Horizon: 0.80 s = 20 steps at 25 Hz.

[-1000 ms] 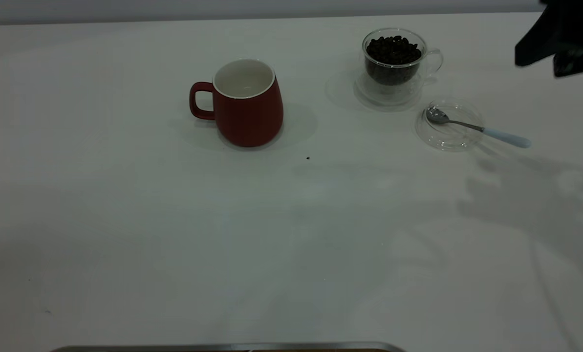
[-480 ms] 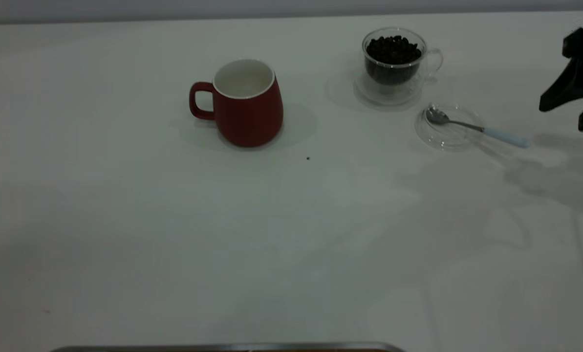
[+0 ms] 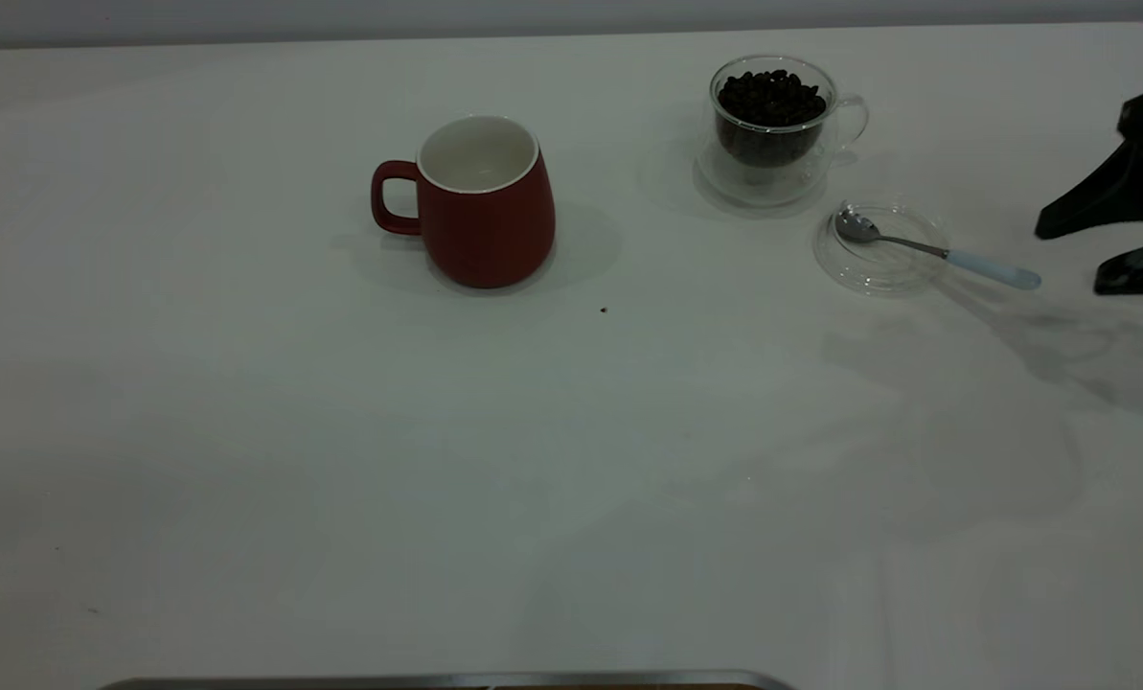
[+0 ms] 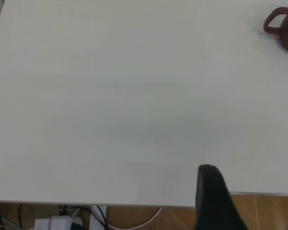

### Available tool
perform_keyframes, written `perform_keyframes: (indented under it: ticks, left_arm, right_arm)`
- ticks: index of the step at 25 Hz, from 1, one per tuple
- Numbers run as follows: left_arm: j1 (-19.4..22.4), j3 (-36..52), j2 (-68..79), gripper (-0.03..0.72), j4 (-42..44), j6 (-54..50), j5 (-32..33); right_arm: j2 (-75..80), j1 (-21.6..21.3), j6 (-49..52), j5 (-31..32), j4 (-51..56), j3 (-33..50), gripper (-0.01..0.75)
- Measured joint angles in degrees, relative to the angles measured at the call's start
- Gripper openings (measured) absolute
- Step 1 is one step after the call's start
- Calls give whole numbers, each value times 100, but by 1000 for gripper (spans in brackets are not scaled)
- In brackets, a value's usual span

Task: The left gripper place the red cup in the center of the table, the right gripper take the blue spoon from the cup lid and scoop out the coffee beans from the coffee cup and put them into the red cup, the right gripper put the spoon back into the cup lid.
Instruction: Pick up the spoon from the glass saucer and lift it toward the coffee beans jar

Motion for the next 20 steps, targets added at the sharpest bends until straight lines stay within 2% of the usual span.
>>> perform_keyframes:
  ticks: [7, 20]
  left_arm:
    - [0, 0, 0, 467, 0, 0, 0]
    - [0, 0, 0, 467, 0, -13, 0]
  right_arm:
    - [586, -94, -352, 224, 402, -227, 588]
    - [1354, -102, -858, 1197, 764, -570, 588]
